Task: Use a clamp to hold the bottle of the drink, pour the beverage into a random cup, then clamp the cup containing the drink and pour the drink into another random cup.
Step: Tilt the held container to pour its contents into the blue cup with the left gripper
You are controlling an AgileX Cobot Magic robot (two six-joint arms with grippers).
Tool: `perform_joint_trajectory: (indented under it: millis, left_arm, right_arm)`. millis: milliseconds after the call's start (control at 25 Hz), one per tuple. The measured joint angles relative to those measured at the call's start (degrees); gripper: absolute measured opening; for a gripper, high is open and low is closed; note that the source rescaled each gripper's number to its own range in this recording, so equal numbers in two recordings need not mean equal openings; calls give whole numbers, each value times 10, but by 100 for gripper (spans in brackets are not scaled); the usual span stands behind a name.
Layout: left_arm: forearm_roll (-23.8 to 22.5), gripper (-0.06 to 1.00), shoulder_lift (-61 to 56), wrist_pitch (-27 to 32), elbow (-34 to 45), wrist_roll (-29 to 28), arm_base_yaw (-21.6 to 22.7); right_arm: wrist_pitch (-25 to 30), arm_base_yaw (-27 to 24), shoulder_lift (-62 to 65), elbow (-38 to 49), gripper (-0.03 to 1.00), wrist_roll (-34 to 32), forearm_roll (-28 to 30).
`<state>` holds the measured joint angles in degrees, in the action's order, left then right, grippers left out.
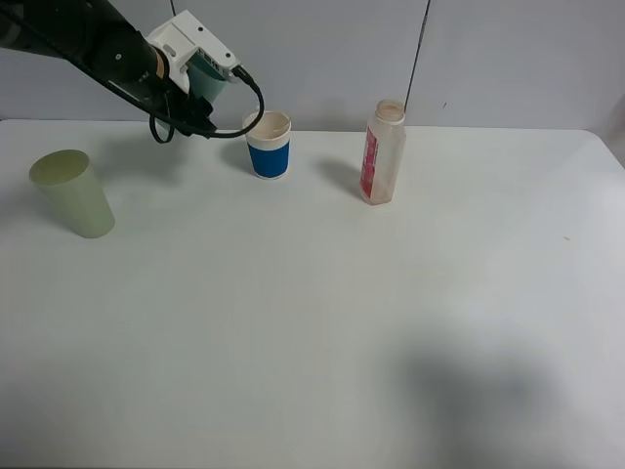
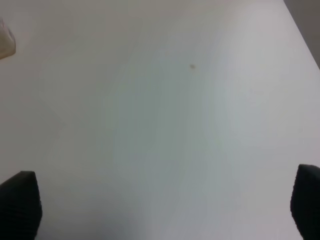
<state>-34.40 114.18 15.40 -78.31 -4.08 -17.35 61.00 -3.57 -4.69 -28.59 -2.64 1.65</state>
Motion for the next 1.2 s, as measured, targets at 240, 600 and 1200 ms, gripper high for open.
perform_joint_trajectory:
  millis: [240,600,1200]
  left_arm:
    - [-18,1,2,1,0,0,-5]
    - [-57,1,4,33,-45,0,-20]
    - [-94,1,39,78,-78,2,-52]
  right_arm:
    - [0,0,0,0,100,0,0]
    - [0,0,0,0,100,0,0]
    - [0,0,0,0,100,0,0]
